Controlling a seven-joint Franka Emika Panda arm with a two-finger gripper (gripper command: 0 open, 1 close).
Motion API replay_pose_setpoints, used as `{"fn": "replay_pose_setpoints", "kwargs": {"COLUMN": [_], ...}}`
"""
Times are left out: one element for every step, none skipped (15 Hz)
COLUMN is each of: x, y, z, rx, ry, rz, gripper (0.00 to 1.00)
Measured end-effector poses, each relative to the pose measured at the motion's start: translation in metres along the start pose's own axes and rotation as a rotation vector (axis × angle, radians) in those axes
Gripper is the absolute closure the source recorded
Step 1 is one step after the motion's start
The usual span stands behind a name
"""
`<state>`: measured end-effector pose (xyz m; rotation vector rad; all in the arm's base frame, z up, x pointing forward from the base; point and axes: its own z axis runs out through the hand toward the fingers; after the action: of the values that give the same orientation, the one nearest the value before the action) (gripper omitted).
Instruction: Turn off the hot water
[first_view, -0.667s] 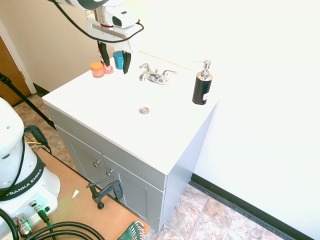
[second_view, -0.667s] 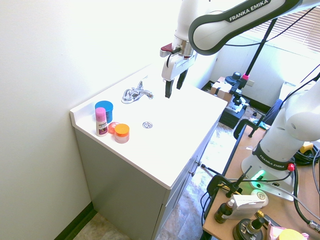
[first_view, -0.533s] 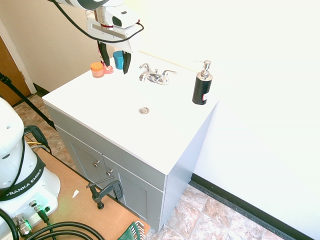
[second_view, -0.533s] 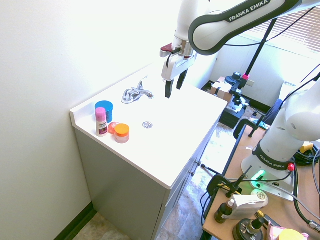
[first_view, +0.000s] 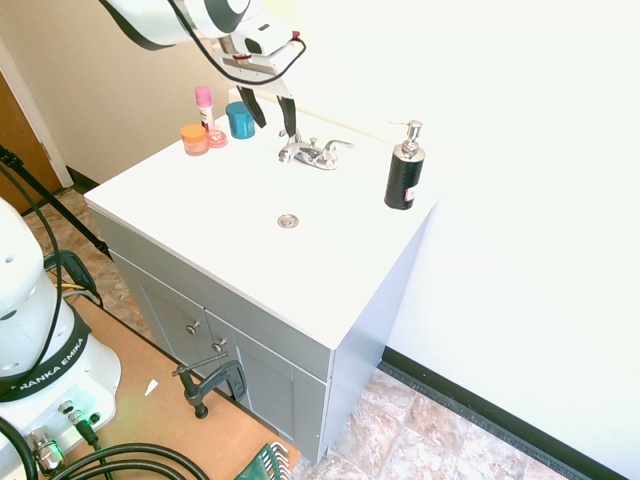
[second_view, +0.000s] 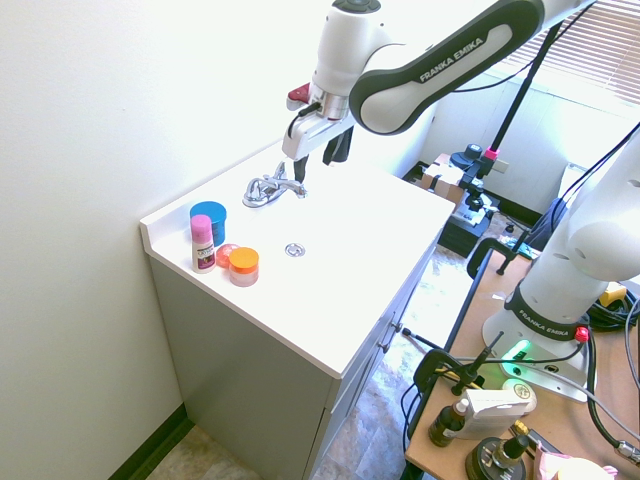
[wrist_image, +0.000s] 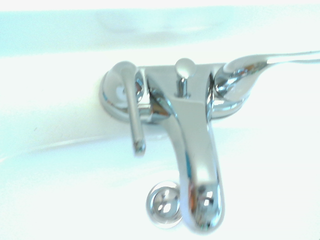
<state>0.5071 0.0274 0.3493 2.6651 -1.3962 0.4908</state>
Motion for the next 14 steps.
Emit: {"fn": "replay_pose_setpoints", "kwargs": {"x": [0.005,0.011,0.018,0.023,0.025,0.024,0.022,0.019,0.017,0.016,0.013,0.011,0.008,0.005], "y": [-0.008,-0.016,-0.023,-0.029,-0.036,-0.043,-0.048,-0.053,-0.056,-0.058,-0.061,-0.065,-0.068,-0.073], "z": [0.008,0.015,0.022,0.028,0.035,0.041,0.048,0.053,0.055,0.055,0.055,0.054,0.054,0.053], "rx": [-0.009,-0.015,-0.020,-0.027,-0.035,-0.047,-0.060,-0.067,-0.072,-0.074,-0.074,-0.073,-0.072,-0.071], "ry": [0.029,0.055,0.074,0.082,0.082,0.078,0.074,0.071,0.065,0.050,0.034,0.019,0.008,0.000], "rz": [0.005,0.010,0.013,0.011,0.007,0.002,-0.007,-0.015,-0.019,-0.019,-0.020,-0.020,-0.018,-0.017], "gripper": [0.00,0.00,0.00,0.00,0.00,0.00,0.00,0.00,0.00,0.00,0.00,0.00,0.00,0.00]}}
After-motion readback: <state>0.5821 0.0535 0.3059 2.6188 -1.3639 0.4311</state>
